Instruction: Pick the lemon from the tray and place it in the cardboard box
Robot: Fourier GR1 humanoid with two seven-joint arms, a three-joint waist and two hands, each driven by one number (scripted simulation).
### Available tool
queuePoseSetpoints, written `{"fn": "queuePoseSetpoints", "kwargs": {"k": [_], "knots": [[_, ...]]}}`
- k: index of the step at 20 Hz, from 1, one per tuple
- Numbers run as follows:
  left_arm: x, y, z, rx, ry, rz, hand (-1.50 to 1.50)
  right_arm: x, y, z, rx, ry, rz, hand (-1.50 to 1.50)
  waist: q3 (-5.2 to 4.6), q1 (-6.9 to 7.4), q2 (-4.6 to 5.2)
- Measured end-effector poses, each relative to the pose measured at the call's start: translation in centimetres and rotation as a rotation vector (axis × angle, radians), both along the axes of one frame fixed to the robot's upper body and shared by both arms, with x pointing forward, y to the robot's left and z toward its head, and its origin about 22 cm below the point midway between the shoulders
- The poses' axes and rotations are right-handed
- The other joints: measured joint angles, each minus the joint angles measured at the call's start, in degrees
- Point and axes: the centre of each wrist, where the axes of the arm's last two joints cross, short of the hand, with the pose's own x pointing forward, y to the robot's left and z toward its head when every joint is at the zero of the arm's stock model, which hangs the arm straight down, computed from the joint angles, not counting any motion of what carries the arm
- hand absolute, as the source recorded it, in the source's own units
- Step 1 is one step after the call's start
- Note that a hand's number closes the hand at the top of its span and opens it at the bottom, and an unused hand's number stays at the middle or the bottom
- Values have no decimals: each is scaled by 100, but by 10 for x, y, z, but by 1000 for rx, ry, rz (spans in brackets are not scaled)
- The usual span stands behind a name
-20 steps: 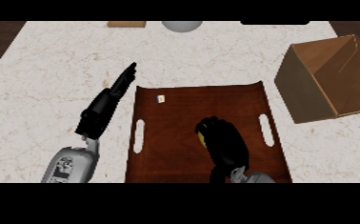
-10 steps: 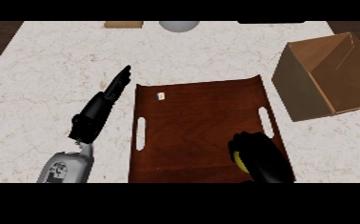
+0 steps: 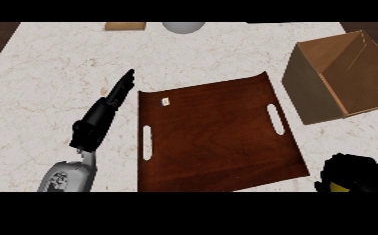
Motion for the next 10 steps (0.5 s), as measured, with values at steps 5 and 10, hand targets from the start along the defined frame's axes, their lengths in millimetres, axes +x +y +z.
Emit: {"fn": "queuePoseSetpoints", "kwargs": {"k": [5,10], "knots": [[-5,7,1,1,3,2,0,-26,-24,46,80,-59,39,150,-3,-22,-7],[-2,9,1,3,6,11,0,-48,-31,80,192,-98,82,150,-8,-73,-16]]}}
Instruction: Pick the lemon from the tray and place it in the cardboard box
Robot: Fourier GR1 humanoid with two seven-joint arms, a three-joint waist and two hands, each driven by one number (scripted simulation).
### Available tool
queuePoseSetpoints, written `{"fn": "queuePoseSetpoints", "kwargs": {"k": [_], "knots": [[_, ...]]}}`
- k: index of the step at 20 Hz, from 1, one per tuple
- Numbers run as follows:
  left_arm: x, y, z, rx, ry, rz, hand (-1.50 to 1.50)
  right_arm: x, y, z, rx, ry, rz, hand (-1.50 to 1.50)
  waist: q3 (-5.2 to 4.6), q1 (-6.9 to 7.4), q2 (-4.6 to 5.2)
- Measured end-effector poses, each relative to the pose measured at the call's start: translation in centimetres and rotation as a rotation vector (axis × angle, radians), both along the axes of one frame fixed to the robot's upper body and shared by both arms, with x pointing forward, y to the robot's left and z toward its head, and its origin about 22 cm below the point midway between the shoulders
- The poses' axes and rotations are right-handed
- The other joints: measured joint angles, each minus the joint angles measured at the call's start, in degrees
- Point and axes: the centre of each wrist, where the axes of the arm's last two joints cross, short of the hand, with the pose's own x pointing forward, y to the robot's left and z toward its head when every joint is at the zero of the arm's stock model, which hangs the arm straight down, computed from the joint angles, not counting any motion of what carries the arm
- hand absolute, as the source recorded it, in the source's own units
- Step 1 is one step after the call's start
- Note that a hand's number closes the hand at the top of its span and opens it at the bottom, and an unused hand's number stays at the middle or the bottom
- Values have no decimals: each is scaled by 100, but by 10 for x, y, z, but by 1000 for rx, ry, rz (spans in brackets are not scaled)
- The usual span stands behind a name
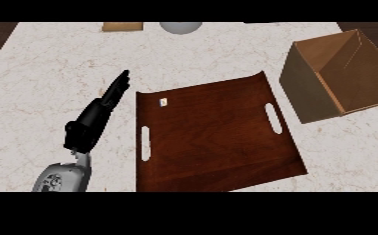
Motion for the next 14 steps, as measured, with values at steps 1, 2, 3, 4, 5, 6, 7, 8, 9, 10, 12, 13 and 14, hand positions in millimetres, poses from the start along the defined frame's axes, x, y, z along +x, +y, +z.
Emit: {"fn": "queuePoseSetpoints", "kwargs": {"k": [1,2,3,4,5,6,7,8,9,10,12,13,14], "knots": [[3,0,2,-1,-4,0,0,-2,-3,5,20,-9,-6,150,-1,-5,1],[2,-4,2,-6,-1,-1,0,-4,-7,10,39,-23,-18,150,-1,-11,-2],[3,-4,3,-3,0,1,0,-7,-11,15,62,-29,-33,150,-1,-6,-1],[2,-3,1,-1,1,0,0,-10,-15,20,86,-32,-43,150,-1,1,0],[1,-5,1,-2,2,0,0,-13,-18,26,109,-33,-51,150,-1,13,1],[0,-5,4,-4,-1,-3,0,-16,-19,34,131,-35,-61,150,-1,30,2],[1,-6,3,-2,3,-5,0,-19,-22,40,151,-37,-72,150,-2,45,6],[2,-7,7,-2,3,-12,0,-19,-26,48,166,-44,-86,150,-2,75,11],[2,-7,7,-1,4,-15,0,-21,-26,57,175,-50,-102,150,-3,89,16],[3,-6,6,-2,1,-15,0,-23,-29,63,190,-58,-117,150,-4,105,20],[5,-7,9,0,-2,-21,0,-23,-36,75,207,-66,-150,150,-4,147,29],[7,-10,13,1,-5,-26,0,-23,-35,81,217,-69,-166,150,-2,164,33],[8,-10,11,1,-4,-33,0,-20,-37,88,219,-73,-180,150,-3,192,40]]}}
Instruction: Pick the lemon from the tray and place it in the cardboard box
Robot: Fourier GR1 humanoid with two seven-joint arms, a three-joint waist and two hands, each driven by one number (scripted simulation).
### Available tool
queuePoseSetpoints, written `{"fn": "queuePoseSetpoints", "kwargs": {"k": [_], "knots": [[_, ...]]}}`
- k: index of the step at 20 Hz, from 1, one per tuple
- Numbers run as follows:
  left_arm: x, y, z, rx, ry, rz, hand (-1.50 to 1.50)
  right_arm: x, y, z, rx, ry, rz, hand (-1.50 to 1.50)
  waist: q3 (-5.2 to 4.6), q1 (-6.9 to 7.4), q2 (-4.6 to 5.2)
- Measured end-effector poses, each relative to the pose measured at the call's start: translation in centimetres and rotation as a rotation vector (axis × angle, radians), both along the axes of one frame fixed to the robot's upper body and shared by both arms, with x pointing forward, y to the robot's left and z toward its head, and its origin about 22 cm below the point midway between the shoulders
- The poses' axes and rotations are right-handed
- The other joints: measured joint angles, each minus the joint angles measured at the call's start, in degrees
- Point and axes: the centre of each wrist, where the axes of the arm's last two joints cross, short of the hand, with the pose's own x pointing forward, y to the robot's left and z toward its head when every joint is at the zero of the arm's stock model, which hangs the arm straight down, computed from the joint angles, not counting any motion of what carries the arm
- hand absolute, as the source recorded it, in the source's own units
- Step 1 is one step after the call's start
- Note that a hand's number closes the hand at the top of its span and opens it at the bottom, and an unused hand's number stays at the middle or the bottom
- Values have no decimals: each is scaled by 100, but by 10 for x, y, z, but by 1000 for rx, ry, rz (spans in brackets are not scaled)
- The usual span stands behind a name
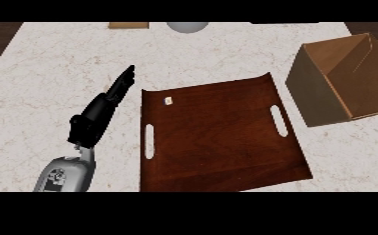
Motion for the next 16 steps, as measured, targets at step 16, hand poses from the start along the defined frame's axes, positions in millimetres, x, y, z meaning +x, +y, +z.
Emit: {"fn": "queuePoseSetpoints", "kwargs": {"k": [16], "knots": [[4,-10,-5,-5,-16,-31,0,95,3,33,89,18,-102,150,5,178,37]]}}
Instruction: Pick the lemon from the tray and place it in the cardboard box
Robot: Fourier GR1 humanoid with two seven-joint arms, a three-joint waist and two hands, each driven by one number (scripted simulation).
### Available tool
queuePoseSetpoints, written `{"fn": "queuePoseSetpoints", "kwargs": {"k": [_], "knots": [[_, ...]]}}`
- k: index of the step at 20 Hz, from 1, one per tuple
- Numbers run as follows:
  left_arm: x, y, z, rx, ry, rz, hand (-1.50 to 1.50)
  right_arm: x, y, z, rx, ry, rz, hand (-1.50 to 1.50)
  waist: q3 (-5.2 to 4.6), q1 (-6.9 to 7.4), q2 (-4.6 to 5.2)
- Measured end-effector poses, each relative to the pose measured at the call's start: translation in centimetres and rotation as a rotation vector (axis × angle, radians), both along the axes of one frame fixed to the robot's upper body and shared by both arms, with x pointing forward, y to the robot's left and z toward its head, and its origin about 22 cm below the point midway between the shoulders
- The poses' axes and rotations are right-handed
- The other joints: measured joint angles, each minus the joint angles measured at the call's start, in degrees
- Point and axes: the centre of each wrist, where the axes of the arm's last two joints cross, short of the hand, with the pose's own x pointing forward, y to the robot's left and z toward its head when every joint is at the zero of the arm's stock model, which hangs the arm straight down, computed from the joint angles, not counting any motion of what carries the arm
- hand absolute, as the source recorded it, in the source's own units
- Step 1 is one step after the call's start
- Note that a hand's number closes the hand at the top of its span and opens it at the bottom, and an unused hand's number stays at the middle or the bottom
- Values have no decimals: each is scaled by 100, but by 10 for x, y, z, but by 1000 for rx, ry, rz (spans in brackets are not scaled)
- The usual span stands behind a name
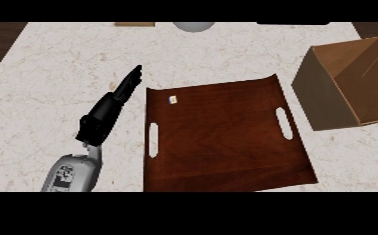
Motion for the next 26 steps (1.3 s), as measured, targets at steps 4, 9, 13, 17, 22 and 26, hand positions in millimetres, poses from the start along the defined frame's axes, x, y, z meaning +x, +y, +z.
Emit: {"fn": "queuePoseSetpoints", "kwargs": {"k": [4,9,13,17,22,26], "knots": [[2,-3,-1,4,2,-3,0,28,-4,0,-32,-3,-37,150,2,20,6],[-2,-6,-4,3,10,-8,0,64,3,-17,-96,12,-60,150,1,45,7],[-1,-5,-3,3,15,-7,0,89,6,-49,-131,39,-70,150,3,24,5],[0,-2,-5,3,11,-5,0,113,9,-79,-110,111,-77,-150,4,12,4],[-5,0,-1,1,3,-1,0,132,11,-113,4,251,-89,-150,5,4,-3],[-7,4,-1,1,11,1,0,150,12,-131,73,275,-62,-150,6,-8,-5]]}}
